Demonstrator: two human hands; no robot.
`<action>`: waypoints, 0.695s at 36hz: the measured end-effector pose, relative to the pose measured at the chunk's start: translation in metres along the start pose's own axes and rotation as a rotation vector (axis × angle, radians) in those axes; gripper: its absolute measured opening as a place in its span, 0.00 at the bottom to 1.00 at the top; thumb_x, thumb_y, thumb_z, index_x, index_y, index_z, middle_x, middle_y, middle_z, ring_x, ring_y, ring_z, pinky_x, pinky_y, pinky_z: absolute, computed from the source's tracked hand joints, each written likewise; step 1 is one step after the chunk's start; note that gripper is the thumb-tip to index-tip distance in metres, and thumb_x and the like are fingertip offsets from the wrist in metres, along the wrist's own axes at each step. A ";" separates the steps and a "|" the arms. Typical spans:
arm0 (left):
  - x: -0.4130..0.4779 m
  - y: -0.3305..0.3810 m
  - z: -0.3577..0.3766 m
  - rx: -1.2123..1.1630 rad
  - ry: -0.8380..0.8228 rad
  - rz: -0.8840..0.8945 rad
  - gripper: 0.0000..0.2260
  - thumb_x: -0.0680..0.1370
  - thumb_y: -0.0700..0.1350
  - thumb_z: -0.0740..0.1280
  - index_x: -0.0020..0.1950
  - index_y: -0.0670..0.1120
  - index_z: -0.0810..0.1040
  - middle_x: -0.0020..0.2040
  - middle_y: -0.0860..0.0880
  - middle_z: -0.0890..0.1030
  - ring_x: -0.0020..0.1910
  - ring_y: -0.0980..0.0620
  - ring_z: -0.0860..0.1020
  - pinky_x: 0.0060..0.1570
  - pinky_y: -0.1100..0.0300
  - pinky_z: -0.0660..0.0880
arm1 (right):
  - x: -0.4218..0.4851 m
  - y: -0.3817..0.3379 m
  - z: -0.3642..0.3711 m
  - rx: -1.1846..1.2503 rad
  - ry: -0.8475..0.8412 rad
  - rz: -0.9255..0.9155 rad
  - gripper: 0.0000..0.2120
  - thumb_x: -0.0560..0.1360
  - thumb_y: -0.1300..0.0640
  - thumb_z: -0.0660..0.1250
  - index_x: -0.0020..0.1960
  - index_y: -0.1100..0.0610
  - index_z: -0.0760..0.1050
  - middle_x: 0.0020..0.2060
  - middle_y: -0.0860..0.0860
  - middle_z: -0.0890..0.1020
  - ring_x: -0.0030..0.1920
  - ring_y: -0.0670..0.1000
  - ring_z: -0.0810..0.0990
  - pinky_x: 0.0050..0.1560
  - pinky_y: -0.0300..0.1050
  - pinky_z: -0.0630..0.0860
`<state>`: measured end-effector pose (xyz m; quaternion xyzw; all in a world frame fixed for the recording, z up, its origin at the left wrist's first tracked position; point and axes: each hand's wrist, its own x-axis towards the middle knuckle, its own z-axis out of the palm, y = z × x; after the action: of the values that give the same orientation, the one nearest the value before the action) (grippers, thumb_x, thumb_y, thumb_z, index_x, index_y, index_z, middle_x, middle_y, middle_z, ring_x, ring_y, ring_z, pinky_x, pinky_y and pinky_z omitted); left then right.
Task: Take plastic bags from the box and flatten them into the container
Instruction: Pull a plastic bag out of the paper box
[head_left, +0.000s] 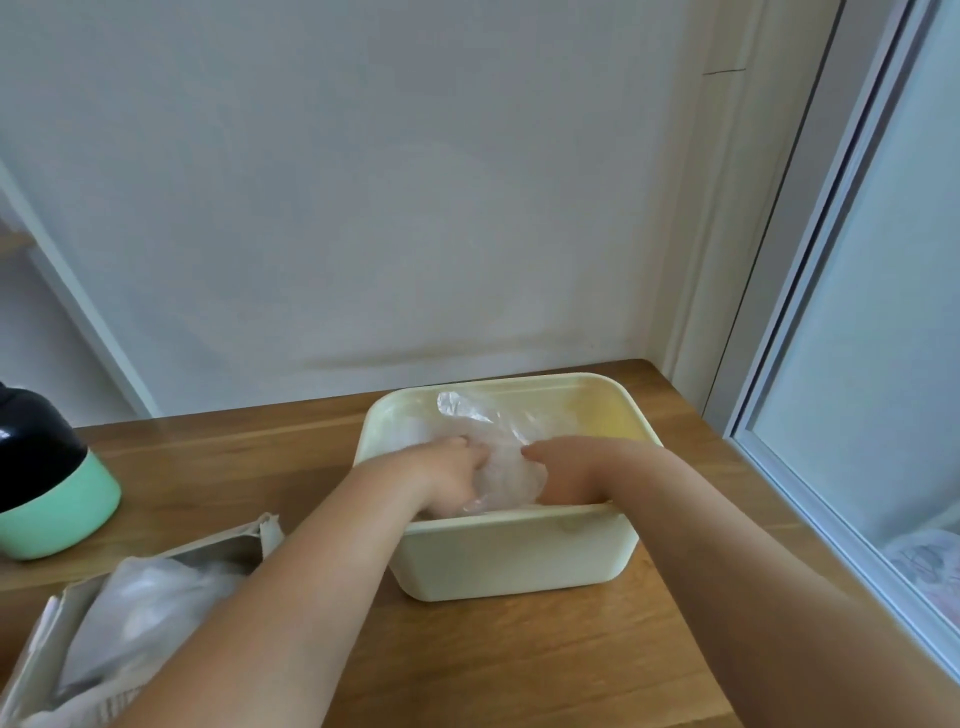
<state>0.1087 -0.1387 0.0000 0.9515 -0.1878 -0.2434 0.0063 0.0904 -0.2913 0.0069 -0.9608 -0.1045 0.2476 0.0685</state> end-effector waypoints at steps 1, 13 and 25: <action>0.000 0.001 0.000 -0.006 -0.033 -0.004 0.28 0.82 0.42 0.60 0.80 0.48 0.53 0.76 0.47 0.60 0.71 0.45 0.66 0.67 0.54 0.65 | 0.002 0.001 0.000 -0.011 -0.035 0.014 0.30 0.78 0.51 0.63 0.76 0.57 0.58 0.73 0.53 0.65 0.72 0.54 0.64 0.70 0.48 0.62; -0.040 -0.021 -0.008 -0.325 0.467 0.010 0.29 0.73 0.59 0.71 0.72 0.57 0.69 0.71 0.57 0.70 0.70 0.55 0.68 0.62 0.62 0.65 | -0.024 0.002 -0.008 0.281 0.382 0.002 0.33 0.74 0.47 0.69 0.75 0.50 0.59 0.71 0.48 0.68 0.68 0.50 0.69 0.63 0.39 0.63; -0.126 -0.065 0.012 -0.529 0.779 -0.061 0.21 0.74 0.53 0.72 0.66 0.53 0.76 0.61 0.59 0.78 0.56 0.63 0.73 0.53 0.67 0.65 | -0.054 -0.075 0.006 0.451 0.649 -0.270 0.23 0.76 0.50 0.67 0.69 0.48 0.68 0.63 0.45 0.75 0.62 0.45 0.73 0.54 0.34 0.65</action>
<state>0.0240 -0.0317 0.0402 0.9429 -0.0752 0.0920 0.3113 0.0291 -0.2308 0.0401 -0.9275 -0.1456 -0.0624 0.3385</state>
